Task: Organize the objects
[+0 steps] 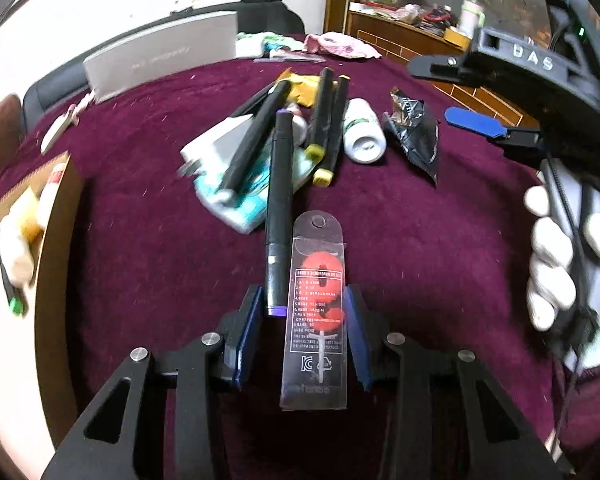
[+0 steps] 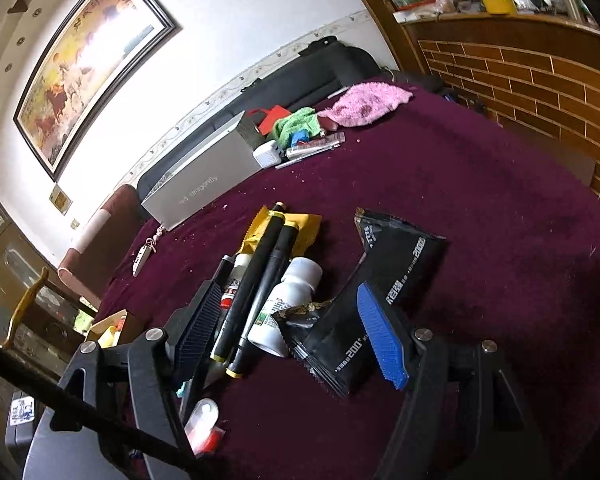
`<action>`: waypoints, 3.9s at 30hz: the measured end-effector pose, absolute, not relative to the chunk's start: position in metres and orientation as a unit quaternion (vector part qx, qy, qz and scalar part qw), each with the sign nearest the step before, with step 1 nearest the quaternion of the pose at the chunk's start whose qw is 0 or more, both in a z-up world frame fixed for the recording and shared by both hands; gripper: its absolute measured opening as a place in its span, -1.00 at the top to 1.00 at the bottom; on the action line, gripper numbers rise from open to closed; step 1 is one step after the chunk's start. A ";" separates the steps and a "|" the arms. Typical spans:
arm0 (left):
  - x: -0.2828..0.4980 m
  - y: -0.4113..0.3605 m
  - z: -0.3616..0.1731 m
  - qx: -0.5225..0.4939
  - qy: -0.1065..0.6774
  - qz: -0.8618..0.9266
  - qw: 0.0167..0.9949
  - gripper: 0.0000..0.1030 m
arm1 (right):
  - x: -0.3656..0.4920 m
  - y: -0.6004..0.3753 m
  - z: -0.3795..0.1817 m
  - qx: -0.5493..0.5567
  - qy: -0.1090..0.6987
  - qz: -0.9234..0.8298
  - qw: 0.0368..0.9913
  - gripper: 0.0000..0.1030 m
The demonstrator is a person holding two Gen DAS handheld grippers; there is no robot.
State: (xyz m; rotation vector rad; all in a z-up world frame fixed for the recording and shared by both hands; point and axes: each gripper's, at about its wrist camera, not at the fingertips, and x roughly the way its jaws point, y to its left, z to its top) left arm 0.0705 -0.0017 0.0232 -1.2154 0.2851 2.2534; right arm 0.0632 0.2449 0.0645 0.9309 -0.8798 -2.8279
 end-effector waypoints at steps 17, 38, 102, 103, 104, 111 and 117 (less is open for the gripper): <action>0.090 -0.002 0.028 -0.475 0.055 0.817 0.323 -0.32 | 0.058 0.234 0.057 0.318 -0.259 -0.912 0.006 -0.36; 0.026 0.028 0.022 -0.462 0.112 0.841 0.257 0.58 | 0.115 0.210 0.067 0.367 -0.205 -0.907 0.031 -0.37; -0.063 -0.303 0.021 -0.481 -0.147 0.861 0.068 0.78 | -0.040 -0.133 0.051 0.530 -0.168 -0.778 0.292 0.49; -0.064 -0.305 0.021 -0.482 -0.149 0.861 0.063 0.78 | -0.044 -0.135 0.050 0.530 -0.167 -0.779 0.289 0.49; -0.065 -0.308 0.021 -0.483 -0.154 0.860 0.064 0.78 | -0.047 -0.136 0.049 0.531 -0.168 -0.780 0.286 0.49; -0.063 -0.319 0.024 -0.476 -0.192 0.856 0.069 0.76 | -0.063 -0.142 0.039 0.537 -0.168 -0.779 0.275 0.49; -0.051 -0.329 0.035 -0.454 -0.231 0.857 0.076 0.50 | -0.063 -0.148 0.041 0.526 -0.147 -0.793 0.271 0.46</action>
